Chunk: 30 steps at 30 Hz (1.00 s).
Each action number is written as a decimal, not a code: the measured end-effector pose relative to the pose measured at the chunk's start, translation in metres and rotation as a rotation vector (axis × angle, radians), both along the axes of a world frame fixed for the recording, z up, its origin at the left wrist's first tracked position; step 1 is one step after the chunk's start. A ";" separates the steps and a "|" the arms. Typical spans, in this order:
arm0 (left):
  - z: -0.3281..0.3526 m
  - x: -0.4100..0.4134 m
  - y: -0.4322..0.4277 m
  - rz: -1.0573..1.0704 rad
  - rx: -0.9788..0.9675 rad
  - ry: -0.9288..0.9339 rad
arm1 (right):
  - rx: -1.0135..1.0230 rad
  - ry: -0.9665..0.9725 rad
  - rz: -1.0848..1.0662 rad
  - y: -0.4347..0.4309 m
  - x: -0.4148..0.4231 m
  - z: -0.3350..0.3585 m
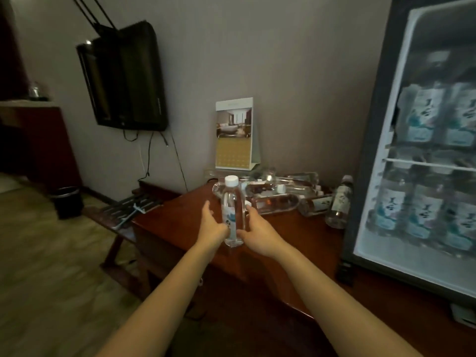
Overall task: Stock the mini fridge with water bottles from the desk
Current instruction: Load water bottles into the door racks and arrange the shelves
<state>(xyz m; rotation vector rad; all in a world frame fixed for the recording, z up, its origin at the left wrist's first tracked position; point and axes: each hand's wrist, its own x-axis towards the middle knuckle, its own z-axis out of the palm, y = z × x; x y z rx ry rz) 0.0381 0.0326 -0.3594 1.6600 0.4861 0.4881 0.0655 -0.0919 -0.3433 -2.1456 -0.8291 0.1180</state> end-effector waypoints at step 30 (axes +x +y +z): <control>-0.024 -0.027 -0.031 -0.727 -0.193 -0.061 | 0.150 0.189 0.012 -0.070 -0.001 -0.054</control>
